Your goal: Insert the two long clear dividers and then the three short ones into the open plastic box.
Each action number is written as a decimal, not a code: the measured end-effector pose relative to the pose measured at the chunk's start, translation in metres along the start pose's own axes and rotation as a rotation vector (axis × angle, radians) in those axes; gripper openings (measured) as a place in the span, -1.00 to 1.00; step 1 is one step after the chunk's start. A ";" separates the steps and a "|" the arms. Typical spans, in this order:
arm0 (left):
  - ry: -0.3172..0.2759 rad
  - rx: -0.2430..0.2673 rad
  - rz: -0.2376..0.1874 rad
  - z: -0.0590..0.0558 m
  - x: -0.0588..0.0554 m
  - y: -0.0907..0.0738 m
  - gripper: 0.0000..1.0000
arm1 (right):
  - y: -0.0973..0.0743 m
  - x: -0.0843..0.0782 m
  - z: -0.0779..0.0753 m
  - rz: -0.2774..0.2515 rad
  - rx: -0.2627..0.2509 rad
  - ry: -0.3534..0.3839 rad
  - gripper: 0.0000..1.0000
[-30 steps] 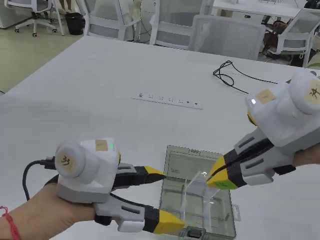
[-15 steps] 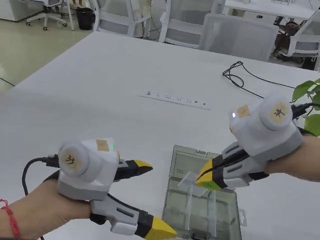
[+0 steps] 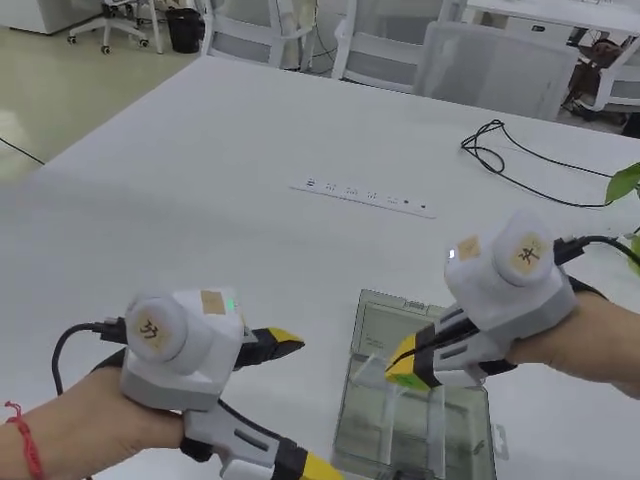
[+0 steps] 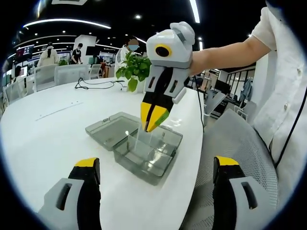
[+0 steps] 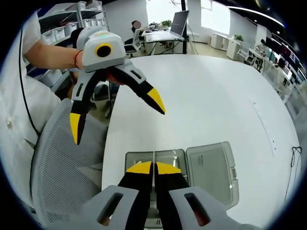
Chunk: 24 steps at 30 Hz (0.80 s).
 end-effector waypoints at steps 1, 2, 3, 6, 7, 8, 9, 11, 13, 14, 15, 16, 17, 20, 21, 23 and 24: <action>0.000 0.000 0.000 0.000 0.000 0.000 1.00 | 0.000 -0.001 0.000 0.003 0.000 0.000 -0.95; -0.002 0.001 -0.001 0.000 0.000 0.000 1.00 | 0.001 -0.003 0.000 0.005 0.000 0.004 -0.95; -0.004 0.001 0.000 0.000 -0.001 0.000 1.00 | 0.001 -0.004 -0.001 0.005 -0.001 0.007 -0.95; -0.008 0.002 -0.003 0.000 -0.001 0.000 1.00 | 0.002 -0.006 -0.001 0.005 -0.002 0.013 -0.95; -0.012 0.000 -0.005 0.000 -0.001 0.001 1.00 | 0.003 -0.006 -0.001 0.005 -0.002 0.012 -0.95; -0.011 0.000 -0.006 0.000 -0.001 0.001 1.00 | 0.004 -0.007 -0.002 0.007 -0.004 0.013 -0.95; -0.010 0.000 -0.007 0.000 -0.001 0.001 1.00 | 0.004 -0.008 -0.002 0.007 -0.004 0.016 -0.95; -0.013 0.000 -0.010 0.000 0.000 0.002 1.00 | 0.006 -0.009 -0.003 -0.001 -0.009 0.022 -0.95; -0.014 0.000 -0.016 0.000 0.001 0.002 1.00 | 0.007 -0.009 -0.002 -0.004 -0.011 0.015 -0.95; -0.015 -0.001 -0.017 0.000 0.001 0.002 1.00 | 0.008 -0.010 -0.002 -0.005 -0.010 0.012 -0.95; -0.017 -0.002 -0.019 0.000 0.001 0.002 1.00 | 0.009 -0.011 -0.001 -0.003 -0.009 0.012 -0.95; -0.017 -0.001 -0.020 0.000 0.001 0.002 1.00 | 0.010 -0.011 -0.001 -0.003 -0.010 0.010 -0.95; -0.016 0.000 -0.022 0.000 0.002 0.003 1.00 | 0.012 -0.011 -0.001 -0.002 -0.011 0.005 -0.95; -0.018 -0.003 -0.023 0.000 0.001 0.004 1.00 | 0.016 -0.009 -0.001 -0.003 -0.013 -0.004 -0.95; -0.018 -0.005 -0.022 -0.001 0.001 0.004 1.00 | 0.019 -0.010 -0.001 0.011 -0.010 -0.021 -0.95; -0.018 -0.008 -0.019 -0.001 0.001 0.005 1.00 | 0.024 -0.012 0.000 0.028 -0.010 -0.034 -0.95; -0.018 -0.009 -0.018 -0.001 0.001 0.005 1.00 | 0.026 -0.013 0.000 0.036 -0.009 -0.040 -0.95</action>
Point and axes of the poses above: the centre of the closed fingertips' face, and the gripper's own axes: y roughly forward along the fingers, z roughly to its left, x roughly out of its top, the point moved 4 cm from there along -y, roughly backward along the fingers, and after that the axes turned 6 degrees about -z, right-handed, at the moved point
